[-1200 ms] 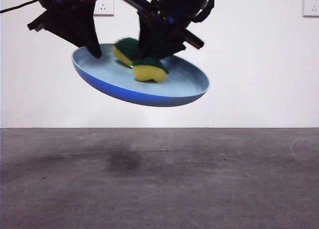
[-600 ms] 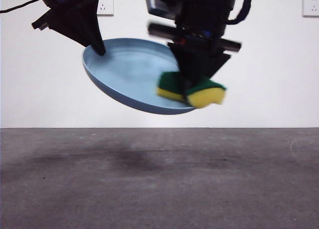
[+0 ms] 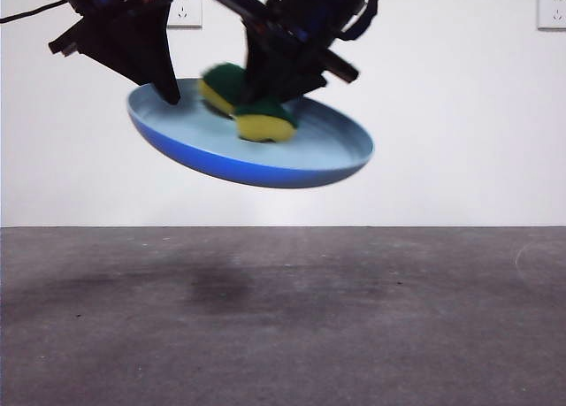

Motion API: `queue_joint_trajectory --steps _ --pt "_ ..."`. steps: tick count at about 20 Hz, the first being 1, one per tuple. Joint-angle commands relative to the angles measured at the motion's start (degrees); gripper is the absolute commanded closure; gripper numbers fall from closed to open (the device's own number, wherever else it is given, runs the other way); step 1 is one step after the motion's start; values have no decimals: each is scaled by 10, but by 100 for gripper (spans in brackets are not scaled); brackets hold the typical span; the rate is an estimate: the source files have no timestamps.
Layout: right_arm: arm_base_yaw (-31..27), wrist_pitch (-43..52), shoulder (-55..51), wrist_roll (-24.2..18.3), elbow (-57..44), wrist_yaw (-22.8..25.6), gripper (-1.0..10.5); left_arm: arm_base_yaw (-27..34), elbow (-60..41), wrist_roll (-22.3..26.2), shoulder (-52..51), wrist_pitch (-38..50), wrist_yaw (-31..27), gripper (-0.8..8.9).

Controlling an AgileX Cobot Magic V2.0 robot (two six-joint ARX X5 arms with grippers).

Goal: Pick up the plate,pick up the cloth,clean the plate with the cloth

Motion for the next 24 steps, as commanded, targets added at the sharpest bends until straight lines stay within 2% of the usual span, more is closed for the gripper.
queue_joint_trajectory --steps 1,6,10,14,15,17,18,21,24 --pt "1 -40 -10 21 -7 -7 963 0 2 23 15 10 -75 822" --pt "1 -106 -99 21 -7 -4 963 52 2 30 124 30 -89 822" --pt "1 -138 -158 19 -7 78 963 74 2 30 191 70 -90 822" --pt "0 -161 -186 18 -7 125 963 84 2 30 223 94 -137 792" --pt "-1 -166 -188 18 -7 135 963 85 2 30 229 91 -137 664" --pt "-8 -176 -188 17 -7 144 963 85 2 25 230 86 -137 275" --pt "-14 -179 -185 17 -7 144 963 84 2 18 230 81 -136 226" --pt "-42 -183 -158 28 -8 143 963 78 2 -5 223 49 -83 226" --pt "-73 -186 -104 37 -8 137 963 60 2 -21 180 46 -75 226"
